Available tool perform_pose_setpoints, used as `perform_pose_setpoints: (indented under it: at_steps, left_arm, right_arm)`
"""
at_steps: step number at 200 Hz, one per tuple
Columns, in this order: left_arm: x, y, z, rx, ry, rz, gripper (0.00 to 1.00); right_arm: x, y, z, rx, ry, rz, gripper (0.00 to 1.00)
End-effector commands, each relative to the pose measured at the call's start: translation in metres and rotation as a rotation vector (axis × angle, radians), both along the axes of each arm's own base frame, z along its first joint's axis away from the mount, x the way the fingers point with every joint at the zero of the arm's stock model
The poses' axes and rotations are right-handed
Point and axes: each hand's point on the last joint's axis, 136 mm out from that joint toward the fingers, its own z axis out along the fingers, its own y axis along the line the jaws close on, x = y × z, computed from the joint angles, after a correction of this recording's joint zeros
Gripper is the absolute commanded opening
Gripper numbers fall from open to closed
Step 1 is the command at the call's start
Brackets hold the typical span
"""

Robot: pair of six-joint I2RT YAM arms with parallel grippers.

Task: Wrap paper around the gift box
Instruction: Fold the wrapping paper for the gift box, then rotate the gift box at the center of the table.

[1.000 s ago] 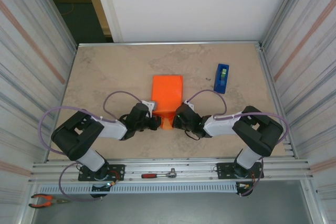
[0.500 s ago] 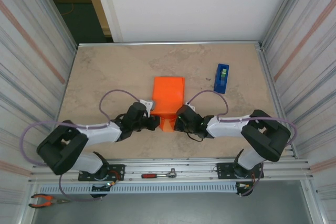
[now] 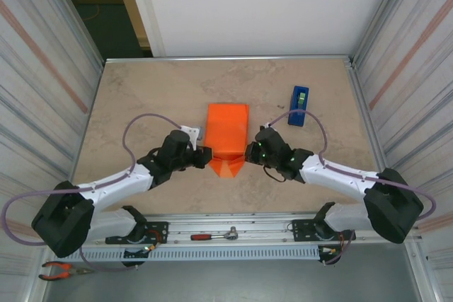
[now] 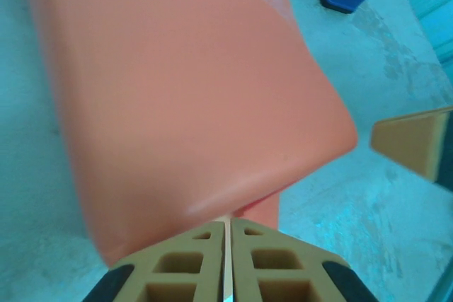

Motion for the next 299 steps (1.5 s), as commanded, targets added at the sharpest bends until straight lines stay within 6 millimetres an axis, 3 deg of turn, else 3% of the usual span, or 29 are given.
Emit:
perform_pose_setpoints:
  at_steps: [1,36,65,125,146,195,208,226,242,264,299]
  left_arm:
    - [0.013,0.006,0.006,0.008,0.0,0.048,0.11]
    - [0.021,0.017,0.004,0.017,0.007,0.084,0.12]
    - [0.022,0.023,0.002,0.019,0.014,0.095,0.13]
    - [0.021,0.026,0.006,0.016,0.007,0.101,0.15]
    - [0.023,0.025,0.01,0.015,0.0,0.097,0.16]
    - [0.025,0.025,0.016,0.024,-0.015,0.084,0.22]
    - [0.025,0.026,0.017,0.026,-0.013,0.081,0.23]
    - [0.027,0.026,0.019,0.02,-0.015,0.077,0.24]
    - [0.028,0.025,0.021,0.02,-0.017,0.073,0.24]
    - [0.029,0.025,0.021,0.019,-0.017,0.07,0.24]
    - [0.03,0.024,0.02,0.02,-0.012,0.067,0.25]
  right_arm:
    - [0.011,0.012,0.018,0.005,-0.029,0.051,0.0]
    - [0.022,0.03,0.019,0.031,-0.034,0.069,0.0]
    - [0.022,0.039,0.007,0.037,-0.017,0.081,0.0]
    - [0.02,0.03,-0.025,0.003,0.034,0.046,0.0]
    - [0.021,0.029,-0.019,0.019,0.032,0.049,0.0]
    - [0.015,0.022,0.025,0.036,-0.033,0.081,0.0]
    - [0.011,0.015,0.027,0.013,-0.032,0.087,0.16]
    - [0.002,0.005,0.023,-0.034,-0.014,0.106,0.47]
    - [-0.005,-0.003,0.016,-0.074,0.002,0.124,0.66]
    - [-0.013,-0.009,0.002,-0.095,0.031,0.16,0.76]
    - [-0.017,-0.003,-0.014,-0.106,0.061,0.209,0.8]
